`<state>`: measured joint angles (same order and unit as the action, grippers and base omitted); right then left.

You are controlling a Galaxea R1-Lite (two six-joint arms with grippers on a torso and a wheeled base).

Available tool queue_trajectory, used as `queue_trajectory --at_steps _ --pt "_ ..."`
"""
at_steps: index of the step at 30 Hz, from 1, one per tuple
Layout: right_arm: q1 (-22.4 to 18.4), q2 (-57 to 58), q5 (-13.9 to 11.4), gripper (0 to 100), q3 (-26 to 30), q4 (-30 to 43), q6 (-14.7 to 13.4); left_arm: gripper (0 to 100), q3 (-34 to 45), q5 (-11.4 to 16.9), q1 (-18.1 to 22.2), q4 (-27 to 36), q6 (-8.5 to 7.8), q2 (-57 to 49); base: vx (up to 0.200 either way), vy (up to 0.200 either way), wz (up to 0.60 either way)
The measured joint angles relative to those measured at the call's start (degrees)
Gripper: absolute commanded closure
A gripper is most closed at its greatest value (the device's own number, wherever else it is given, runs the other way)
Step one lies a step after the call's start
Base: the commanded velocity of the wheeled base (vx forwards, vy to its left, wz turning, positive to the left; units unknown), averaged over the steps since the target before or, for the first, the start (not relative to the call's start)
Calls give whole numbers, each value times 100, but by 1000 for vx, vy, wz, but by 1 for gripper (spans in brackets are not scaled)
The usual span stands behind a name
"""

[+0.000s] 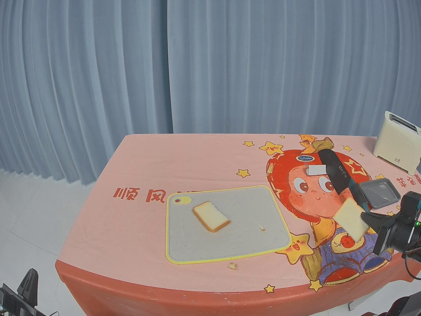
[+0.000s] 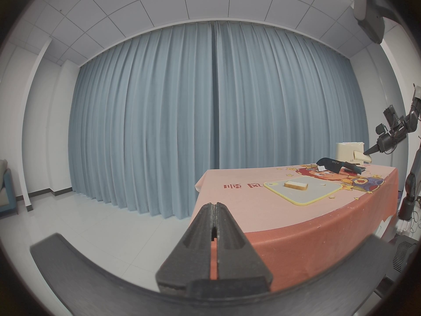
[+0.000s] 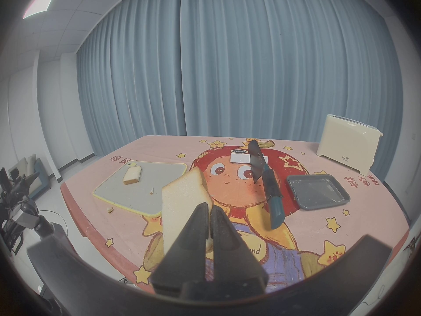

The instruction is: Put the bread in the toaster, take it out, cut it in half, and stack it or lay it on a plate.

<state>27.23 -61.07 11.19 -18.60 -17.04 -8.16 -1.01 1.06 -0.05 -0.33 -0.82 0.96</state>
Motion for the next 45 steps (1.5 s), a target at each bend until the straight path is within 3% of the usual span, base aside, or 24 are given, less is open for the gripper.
queue_trajectory --at_steps 45 --pt "-11 -11 5 100 44 -48 9 100 0 -2 -5 1 2 0 0 -200 0"
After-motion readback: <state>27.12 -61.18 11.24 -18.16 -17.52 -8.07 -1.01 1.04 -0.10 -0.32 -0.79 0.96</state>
